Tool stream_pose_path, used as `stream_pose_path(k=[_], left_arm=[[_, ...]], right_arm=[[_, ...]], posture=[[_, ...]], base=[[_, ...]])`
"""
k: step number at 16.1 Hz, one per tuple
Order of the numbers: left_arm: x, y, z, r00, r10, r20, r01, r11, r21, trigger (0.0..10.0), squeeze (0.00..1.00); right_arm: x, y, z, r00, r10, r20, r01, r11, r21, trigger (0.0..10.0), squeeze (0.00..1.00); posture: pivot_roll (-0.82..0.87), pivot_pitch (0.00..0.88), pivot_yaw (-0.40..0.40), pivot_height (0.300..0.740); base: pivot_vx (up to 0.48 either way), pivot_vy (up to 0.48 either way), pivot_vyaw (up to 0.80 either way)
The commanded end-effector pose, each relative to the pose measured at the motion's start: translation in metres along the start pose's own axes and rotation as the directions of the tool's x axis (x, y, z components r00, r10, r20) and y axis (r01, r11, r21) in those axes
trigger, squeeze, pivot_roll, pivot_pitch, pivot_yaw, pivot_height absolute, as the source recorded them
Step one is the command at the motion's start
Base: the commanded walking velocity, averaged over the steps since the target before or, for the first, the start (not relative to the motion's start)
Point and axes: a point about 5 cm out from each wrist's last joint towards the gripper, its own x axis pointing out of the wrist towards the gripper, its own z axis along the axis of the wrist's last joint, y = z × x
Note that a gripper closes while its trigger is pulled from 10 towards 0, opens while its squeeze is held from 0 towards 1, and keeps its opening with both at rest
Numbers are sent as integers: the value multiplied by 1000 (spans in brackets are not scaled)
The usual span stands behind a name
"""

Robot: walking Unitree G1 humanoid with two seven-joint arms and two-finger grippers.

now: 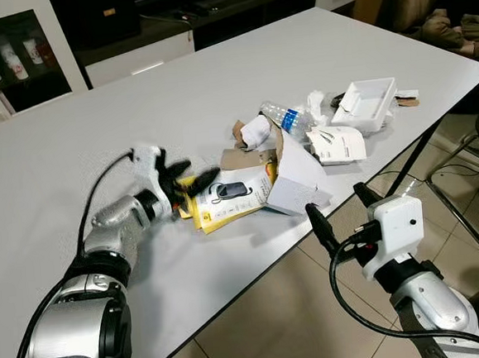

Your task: Picking trash to rubbish bin

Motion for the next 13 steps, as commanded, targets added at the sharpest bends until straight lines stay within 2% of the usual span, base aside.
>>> stream_pose_path(k=[1, 5, 6, 7, 8, 9, 10, 13], left_arm=[[1, -1, -1, 999, -19, -31, 20, 999, 26, 10000, 0], [1, 1, -3, 999, 28, -35, -27, 999, 35, 10000, 0], [1, 0, -5, 999, 0, -42, -1, 1000, -5, 10000, 0], [1, -3, -8, 998, -50, -48, 48, 998, -50, 8000, 0], [1, -5, -10, 996, -68, -59, 65, 997, -51, 3451, 0], [1, -7, -14, 993, -90, -81, 87, 995, -39, 431, 0], [1, -8, -17, 990, -102, -93, 100, 994, -35, 0, 0], [2, -10, -18, 989, -120, -89, 115, 992, -56, 0, 0]], right_arm=[[1, -2, 3, 1000, 3, 8, -3, 1000, -7, 10000, 0], [4, -2, 3, 1000, 11, 14, -11, 1000, -4, 10000, 0], [5, -1, 3, 1000, 12, 16, -12, 1000, -2, 10000, 0], [5, -1, 2, 1000, 11, 15, -11, 1000, -1, 10000, 0], [5, -1, 2, 1000, 11, 14, -11, 1000, -1, 10000, 0], [6, -1, 2, 1000, 11, 14, -11, 1000, 0, 10000, 0], [7, -1, 2, 1000, 11, 16, -11, 1000, 2, 10000, 0], [9, 1, 1, 1000, 16, 18, -16, 1000, 6, 10000, 0]], posture=[[-172, 44, -18, 740], [-167, 42, -16, 740], [-163, 44, -13, 740], [-159, 41, -12, 740], [-159, 41, -11, 740], [-156, 42, -11, 740], [-155, 39, -10, 740], [-147, 38, -11, 740]], base=[[0, 0, 0], [0, 0, 0], [0, 0, 0], [0, 0, 0], [0, 0, 0], [0, 0, 0], [0, 0, 0], [0, 0, 0]])
